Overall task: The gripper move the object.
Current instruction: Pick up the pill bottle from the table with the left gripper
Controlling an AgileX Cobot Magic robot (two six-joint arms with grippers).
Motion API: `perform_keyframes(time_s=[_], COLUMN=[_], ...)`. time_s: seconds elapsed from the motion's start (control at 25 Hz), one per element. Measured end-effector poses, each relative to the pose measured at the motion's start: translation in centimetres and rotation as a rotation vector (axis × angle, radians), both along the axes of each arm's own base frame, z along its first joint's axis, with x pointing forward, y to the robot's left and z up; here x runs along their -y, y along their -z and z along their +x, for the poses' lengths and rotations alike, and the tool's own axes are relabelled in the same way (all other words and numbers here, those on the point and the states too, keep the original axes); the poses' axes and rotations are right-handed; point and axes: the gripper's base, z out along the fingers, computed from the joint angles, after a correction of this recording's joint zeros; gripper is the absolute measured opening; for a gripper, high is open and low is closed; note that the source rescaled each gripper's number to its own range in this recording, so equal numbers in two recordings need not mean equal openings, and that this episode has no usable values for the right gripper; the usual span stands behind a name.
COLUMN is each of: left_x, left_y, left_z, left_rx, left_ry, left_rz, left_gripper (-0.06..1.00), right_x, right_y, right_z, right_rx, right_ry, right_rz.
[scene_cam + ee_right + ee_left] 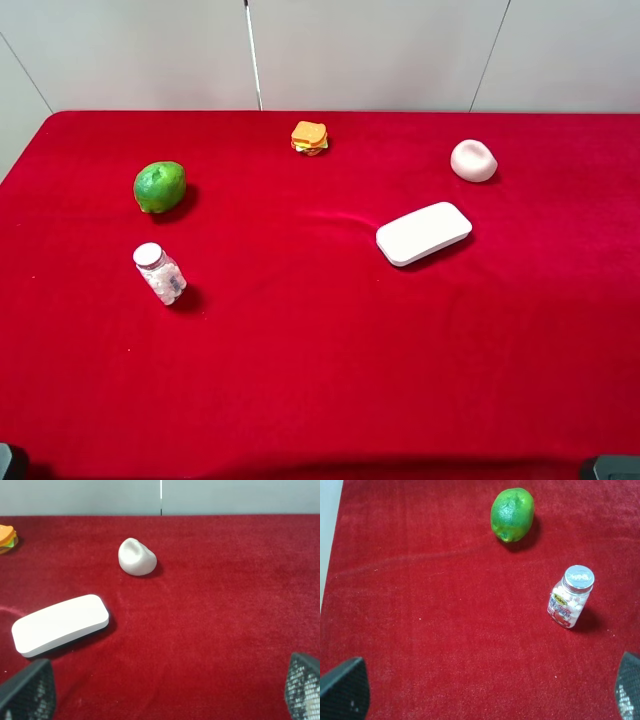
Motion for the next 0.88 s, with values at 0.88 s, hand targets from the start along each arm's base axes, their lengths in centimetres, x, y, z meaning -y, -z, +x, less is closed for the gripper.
perform_keyframes(time_s=[0.88], left_x=[0.00], left_y=[0.00], left_z=[0.00], left_rx=[0.000], left_ry=[0.000], left_rz=[0.000], left_gripper=[0.97], right_x=[0.00], right_y=[0.00], right_z=[0.00], right_rx=[0.000], right_ry=[0.000], right_rz=[0.000])
